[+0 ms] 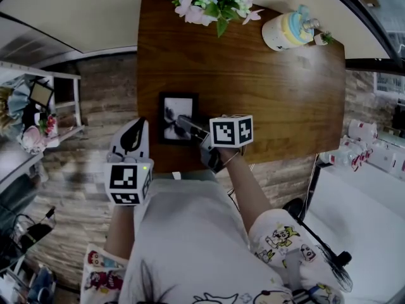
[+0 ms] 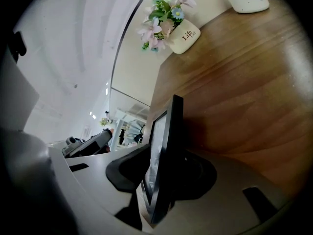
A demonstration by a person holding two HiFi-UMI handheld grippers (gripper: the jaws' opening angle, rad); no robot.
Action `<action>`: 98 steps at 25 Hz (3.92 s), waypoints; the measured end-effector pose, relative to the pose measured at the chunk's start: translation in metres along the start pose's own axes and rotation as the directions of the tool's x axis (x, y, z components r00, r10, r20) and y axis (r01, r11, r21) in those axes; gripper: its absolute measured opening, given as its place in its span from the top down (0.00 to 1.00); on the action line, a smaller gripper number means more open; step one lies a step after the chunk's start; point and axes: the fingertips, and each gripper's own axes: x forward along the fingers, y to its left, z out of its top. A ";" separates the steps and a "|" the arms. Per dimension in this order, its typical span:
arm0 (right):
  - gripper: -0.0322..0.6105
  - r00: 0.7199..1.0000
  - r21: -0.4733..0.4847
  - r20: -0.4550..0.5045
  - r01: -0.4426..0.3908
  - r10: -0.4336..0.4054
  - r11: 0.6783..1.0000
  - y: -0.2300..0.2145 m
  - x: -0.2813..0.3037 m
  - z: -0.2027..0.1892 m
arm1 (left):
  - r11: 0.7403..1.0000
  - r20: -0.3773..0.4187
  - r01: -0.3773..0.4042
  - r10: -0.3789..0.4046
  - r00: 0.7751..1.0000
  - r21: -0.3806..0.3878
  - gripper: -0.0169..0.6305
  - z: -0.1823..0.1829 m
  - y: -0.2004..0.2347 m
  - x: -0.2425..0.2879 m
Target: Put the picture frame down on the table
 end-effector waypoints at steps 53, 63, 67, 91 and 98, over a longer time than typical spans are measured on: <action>0.57 0.949 -0.359 0.123 0.315 -0.290 0.878 -0.011 -0.022 0.013 | 1.000 0.001 -0.003 0.003 1.000 0.003 0.97 -0.003 0.003 -0.007; 0.58 0.945 -0.323 0.230 0.299 -0.232 0.898 0.011 -0.056 0.034 | 0.999 0.058 -0.007 0.005 0.998 0.036 0.97 0.027 -0.002 -0.014; 0.58 0.932 -0.338 0.306 0.297 -0.194 0.893 0.026 -0.075 0.050 | 0.999 0.084 -0.012 0.007 0.996 0.053 0.97 0.041 -0.004 -0.018; 0.87 0.771 -0.573 0.624 0.343 0.125 0.744 0.165 -0.202 0.119 | 0.989 0.339 -0.041 -0.010 0.941 0.141 0.97 0.146 -0.034 -0.082; 0.92 0.740 -0.598 0.658 0.404 0.137 0.693 0.172 -0.219 0.115 | 0.994 0.351 -0.027 -0.013 0.936 0.108 0.97 0.148 -0.039 -0.093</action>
